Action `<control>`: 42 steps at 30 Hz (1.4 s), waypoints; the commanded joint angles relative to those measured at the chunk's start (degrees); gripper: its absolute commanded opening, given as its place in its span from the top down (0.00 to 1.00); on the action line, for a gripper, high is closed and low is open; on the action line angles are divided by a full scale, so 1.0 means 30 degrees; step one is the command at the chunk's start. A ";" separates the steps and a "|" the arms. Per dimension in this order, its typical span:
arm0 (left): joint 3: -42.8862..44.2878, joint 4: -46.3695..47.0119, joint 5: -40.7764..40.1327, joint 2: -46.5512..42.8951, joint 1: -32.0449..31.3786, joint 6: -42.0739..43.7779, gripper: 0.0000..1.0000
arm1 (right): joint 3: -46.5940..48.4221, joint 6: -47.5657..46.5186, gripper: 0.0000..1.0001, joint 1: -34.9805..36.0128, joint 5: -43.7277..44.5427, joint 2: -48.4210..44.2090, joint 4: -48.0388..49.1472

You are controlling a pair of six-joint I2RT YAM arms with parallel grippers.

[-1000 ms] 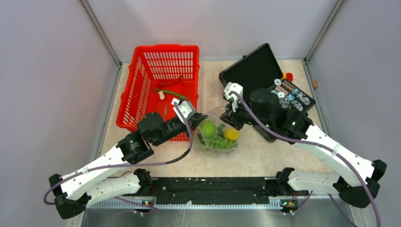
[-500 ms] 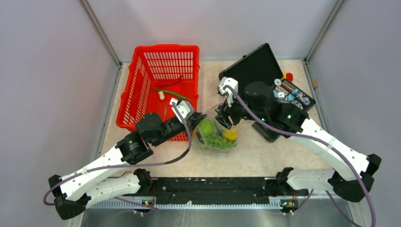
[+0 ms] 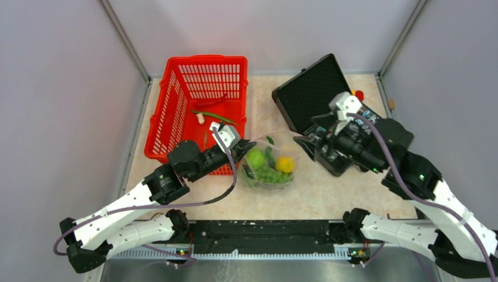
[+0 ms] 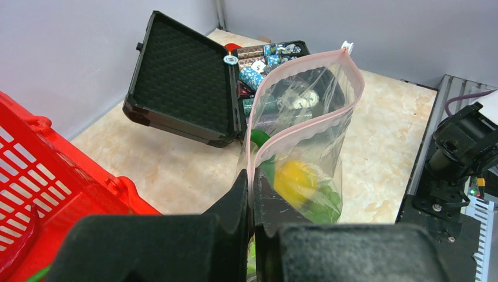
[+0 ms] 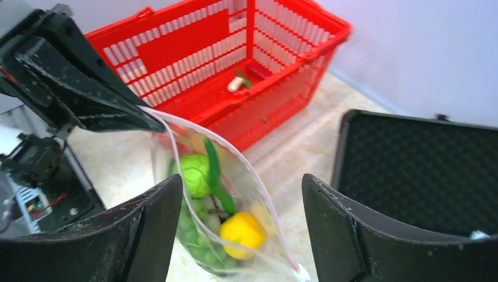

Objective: Place the food in the zip-top bag and seal the zipper
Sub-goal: Adjust the fake vegetable in the zipper food storage bag, then zip the zipper food storage bag at the center of the board.

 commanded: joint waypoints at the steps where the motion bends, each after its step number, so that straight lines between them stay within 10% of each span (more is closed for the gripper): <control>1: 0.0490 0.2311 -0.0909 -0.0470 0.0105 0.0299 1.00 | -0.1423 0.0353 0.26 -0.0174 0.3926 -0.2292 -0.1142; 13: 0.0207 0.1448 -0.1695 -0.0943 0.0468 0.0540 1.00 | -0.2419 0.2105 0.24 -0.3024 0.4430 -0.2492 -0.1794; 23: 0.0074 0.1362 -0.1247 -0.0640 0.0971 0.0264 1.00 | -0.3921 0.6624 0.26 -2.1008 -1.5163 0.0478 0.5387; 29: 0.0537 0.0797 -0.0340 -0.0252 0.1649 0.0271 1.00 | -1.2691 0.8725 0.24 -2.1410 -1.8674 -0.2579 1.7083; 36: 0.0697 0.0047 0.0612 -0.0497 0.2057 0.0209 1.00 | -1.5015 1.1753 0.21 -2.1431 -2.4647 -0.0731 2.7517; 42: 0.0763 -0.0031 0.1043 -0.0441 0.2117 0.0253 1.00 | -1.5190 1.0183 0.21 -2.0923 -2.6760 -0.0214 2.7653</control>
